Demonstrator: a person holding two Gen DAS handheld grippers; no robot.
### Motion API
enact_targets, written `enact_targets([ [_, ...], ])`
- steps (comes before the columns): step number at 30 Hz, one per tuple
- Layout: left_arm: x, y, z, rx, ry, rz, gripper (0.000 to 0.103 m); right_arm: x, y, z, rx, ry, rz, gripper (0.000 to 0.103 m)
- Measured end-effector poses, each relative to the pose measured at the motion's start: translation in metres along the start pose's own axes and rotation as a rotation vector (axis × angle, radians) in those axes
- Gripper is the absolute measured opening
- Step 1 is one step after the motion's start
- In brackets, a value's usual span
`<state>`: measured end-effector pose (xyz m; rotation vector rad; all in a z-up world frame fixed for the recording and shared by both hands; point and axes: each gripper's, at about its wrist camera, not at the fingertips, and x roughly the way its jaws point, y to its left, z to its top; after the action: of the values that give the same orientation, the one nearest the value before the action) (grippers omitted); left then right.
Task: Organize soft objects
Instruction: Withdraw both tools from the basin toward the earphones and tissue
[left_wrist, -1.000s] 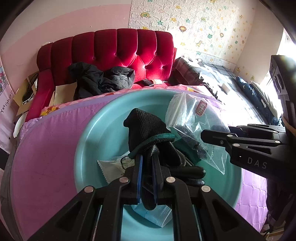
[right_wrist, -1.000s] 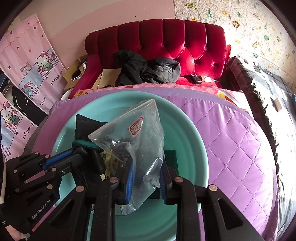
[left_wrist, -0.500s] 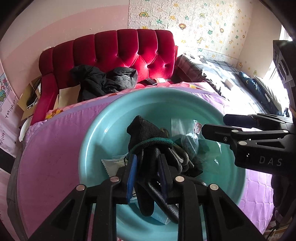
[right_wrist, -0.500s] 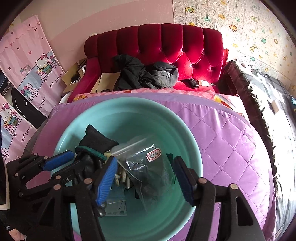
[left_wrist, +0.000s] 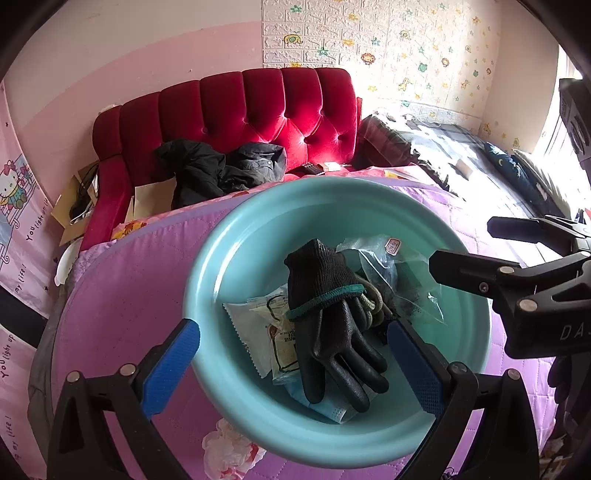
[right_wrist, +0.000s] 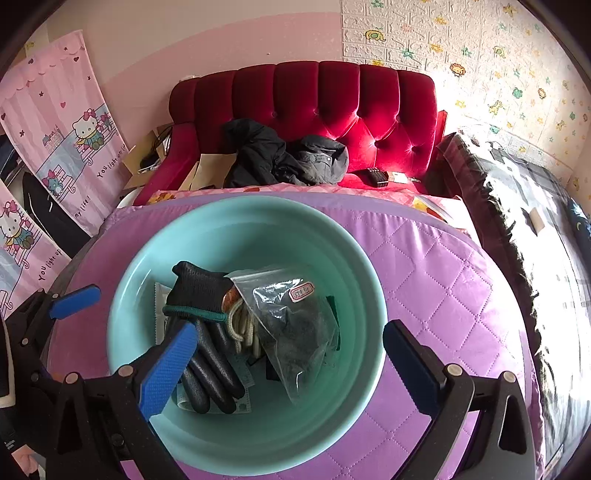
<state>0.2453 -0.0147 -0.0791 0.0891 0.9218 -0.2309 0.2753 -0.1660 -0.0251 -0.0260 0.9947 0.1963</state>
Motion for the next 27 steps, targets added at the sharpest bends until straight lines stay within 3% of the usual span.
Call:
enact_targets([
  [27,-0.1,0.01,-0.076,0.005,-0.039,0.02,0.103,-0.097,0.023,-0.082,-0.005,-0.043,-0.022,0.103],
])
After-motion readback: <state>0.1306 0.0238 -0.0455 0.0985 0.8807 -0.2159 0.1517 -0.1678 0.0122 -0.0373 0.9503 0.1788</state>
